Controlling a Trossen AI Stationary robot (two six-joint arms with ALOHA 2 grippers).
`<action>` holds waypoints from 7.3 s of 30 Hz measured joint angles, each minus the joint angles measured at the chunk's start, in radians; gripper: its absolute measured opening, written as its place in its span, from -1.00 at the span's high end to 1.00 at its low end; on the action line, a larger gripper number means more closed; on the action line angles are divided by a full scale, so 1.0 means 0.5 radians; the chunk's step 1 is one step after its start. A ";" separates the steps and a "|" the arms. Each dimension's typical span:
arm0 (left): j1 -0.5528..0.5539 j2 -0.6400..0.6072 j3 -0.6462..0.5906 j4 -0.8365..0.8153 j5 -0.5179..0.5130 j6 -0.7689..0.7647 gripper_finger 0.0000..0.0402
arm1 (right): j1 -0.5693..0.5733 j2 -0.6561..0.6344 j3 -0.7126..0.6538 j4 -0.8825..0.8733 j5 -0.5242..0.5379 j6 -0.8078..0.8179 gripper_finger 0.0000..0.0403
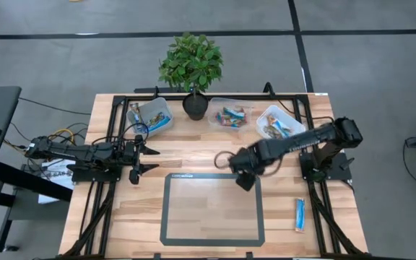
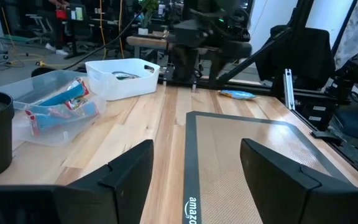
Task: Pick and place Granola Bars by type
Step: Put the yellow granola bar into the white bin, then return to Home Position
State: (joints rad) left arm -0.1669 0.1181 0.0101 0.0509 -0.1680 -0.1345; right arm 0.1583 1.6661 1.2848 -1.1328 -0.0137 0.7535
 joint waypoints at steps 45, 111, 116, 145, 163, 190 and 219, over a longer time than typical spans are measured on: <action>0.000 0.000 0.000 0.000 0.013 -0.037 -0.16 | 1.424 0.020 -0.476 0.019 -0.505 3.279 -0.32; 0.000 -0.001 -0.001 0.007 -0.046 -0.056 -0.16 | -0.548 0.014 -0.334 0.029 0.703 0.012 0.83; 0.000 0.000 -0.001 0.010 -0.062 -0.072 -0.16 | -0.755 -0.098 -0.334 -0.083 0.782 -0.163 0.85; 0.000 -0.001 -0.001 0.018 -0.109 -0.130 -0.16 | -1.104 -0.527 -0.707 0.406 0.863 -0.619 -0.07; -0.001 -0.001 -0.001 0.019 -0.107 -0.183 -0.16 | -0.639 -1.626 -1.804 2.315 -0.129 -1.064 -0.19; -0.001 -0.001 -0.001 0.040 -0.305 -0.175 -0.16 | -0.474 -2.474 -2.551 2.827 -0.186 -1.203 -0.19; 0.000 -0.001 -0.001 0.028 -0.166 -0.092 -0.16 | -0.555 -2.902 -2.552 2.304 0.163 -1.207 -0.19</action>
State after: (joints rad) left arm -0.1670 0.1177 0.0097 0.0651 -0.2510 -0.1804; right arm -0.1194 0.2153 0.0090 0.0191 0.0678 0.1502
